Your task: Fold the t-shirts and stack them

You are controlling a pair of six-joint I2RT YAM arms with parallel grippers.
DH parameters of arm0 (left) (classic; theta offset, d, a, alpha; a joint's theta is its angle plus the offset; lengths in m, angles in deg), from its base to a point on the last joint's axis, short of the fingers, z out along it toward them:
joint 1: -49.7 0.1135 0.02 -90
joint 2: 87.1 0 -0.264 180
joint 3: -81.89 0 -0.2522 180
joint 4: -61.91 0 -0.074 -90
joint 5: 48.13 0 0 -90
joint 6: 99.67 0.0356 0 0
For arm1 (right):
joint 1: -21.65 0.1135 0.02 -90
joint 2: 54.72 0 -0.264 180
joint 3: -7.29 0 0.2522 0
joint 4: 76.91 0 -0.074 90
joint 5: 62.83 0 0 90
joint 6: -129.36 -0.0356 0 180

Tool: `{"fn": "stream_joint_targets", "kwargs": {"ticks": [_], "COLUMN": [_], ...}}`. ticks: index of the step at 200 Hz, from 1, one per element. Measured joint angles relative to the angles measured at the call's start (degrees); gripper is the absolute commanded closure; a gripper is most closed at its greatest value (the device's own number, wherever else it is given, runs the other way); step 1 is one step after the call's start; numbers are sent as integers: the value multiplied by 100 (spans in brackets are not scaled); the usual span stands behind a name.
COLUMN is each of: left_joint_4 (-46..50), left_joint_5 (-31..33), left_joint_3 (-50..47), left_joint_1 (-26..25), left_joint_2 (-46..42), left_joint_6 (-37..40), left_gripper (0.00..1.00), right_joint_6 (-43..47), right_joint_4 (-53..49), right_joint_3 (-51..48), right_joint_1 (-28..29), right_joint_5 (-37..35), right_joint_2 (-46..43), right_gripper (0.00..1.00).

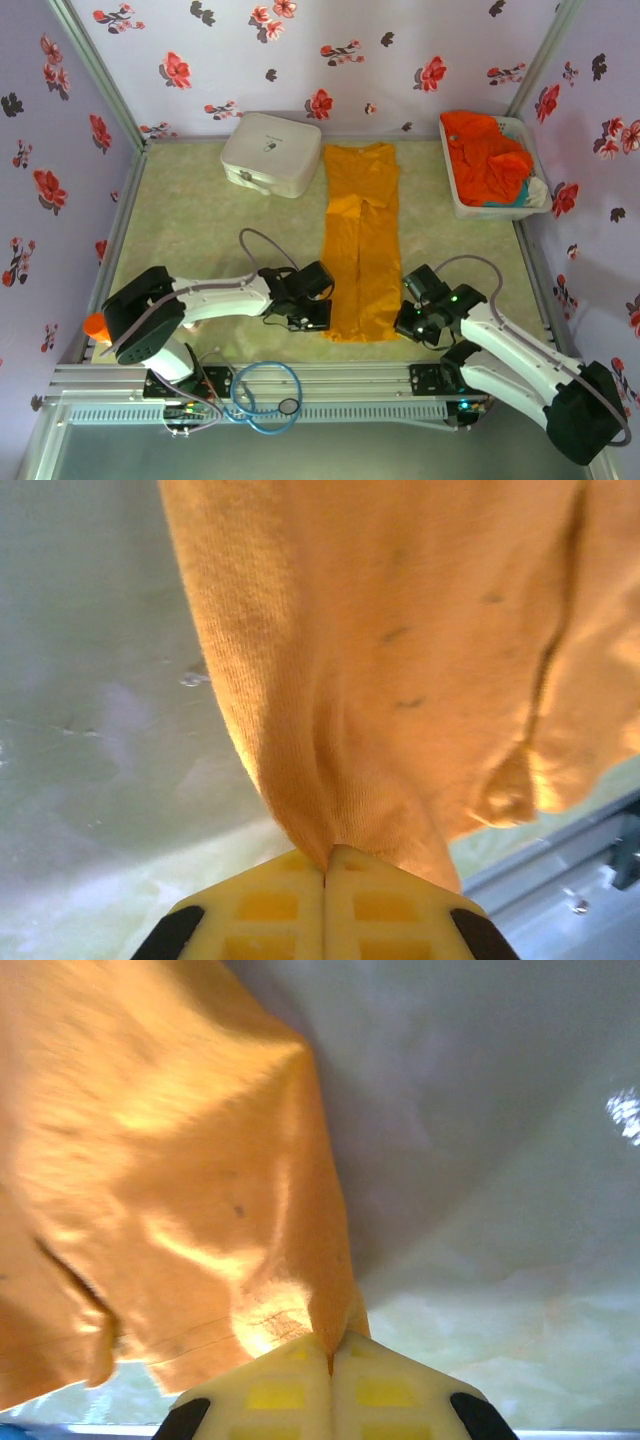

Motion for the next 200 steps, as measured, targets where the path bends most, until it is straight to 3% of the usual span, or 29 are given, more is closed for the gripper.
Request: {"fn": "stream_joint_targets", "kwargs": {"ticks": [44,89,200], "left_joint_4": [339,761,1447], "left_joint_5": [-90,-131,-210], "left_joint_3": [584,1340,4006], "left_joint_1": [520,1189,2450], "left_joint_2": [-227,-164,1550], "left_joint_6": [164,573,1961], "left_gripper": [100,100,100], "right_joint_6": [59,468,1731], "right_joint_4": [-170,-7,468], "right_joint_3": [833,1668,4076], "right_joint_1": [-138,-970,-2151], "right_joint_5": [-275,-251,-33], "right_joint_2": [162,1003,3602], "right_gripper": [100,100,100]}}
